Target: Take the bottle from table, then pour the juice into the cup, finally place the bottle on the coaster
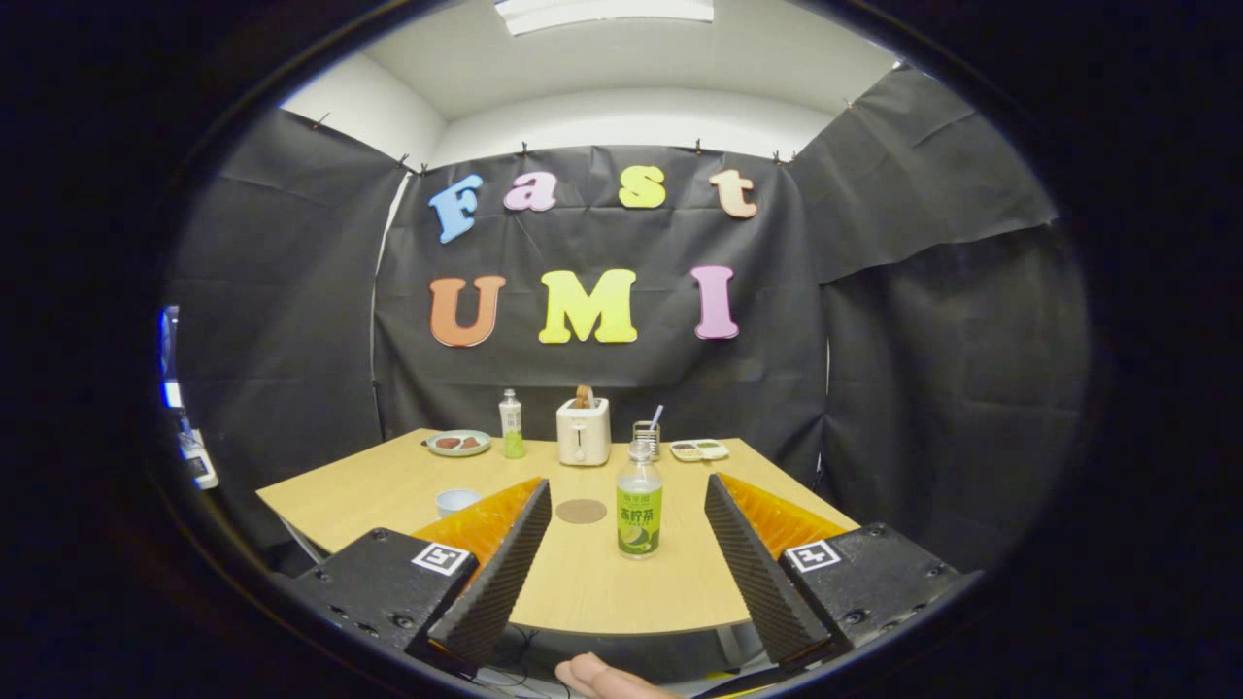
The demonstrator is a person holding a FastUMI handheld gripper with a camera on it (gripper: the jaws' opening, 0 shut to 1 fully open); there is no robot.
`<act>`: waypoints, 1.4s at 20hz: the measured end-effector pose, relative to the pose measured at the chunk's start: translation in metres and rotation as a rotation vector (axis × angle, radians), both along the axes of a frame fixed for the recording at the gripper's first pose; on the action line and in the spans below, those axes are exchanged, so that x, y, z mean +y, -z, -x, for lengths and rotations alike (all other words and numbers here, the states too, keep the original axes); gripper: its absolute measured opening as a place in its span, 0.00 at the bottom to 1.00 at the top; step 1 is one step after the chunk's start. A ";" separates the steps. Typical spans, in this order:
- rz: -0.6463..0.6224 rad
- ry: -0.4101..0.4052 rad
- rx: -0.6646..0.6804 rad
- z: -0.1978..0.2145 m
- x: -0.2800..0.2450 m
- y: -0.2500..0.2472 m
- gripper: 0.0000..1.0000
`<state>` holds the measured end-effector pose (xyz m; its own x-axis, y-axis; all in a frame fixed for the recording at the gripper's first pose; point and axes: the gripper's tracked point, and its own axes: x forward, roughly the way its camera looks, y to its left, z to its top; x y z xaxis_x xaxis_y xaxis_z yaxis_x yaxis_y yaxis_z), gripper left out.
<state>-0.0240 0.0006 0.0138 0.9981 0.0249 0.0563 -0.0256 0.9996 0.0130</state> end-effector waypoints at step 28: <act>0.016 0.072 0.073 -0.198 0.006 0.073 1.00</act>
<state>0.1740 0.0068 -0.0590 0.9988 -0.0464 -0.0170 0.0463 0.9989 -0.0039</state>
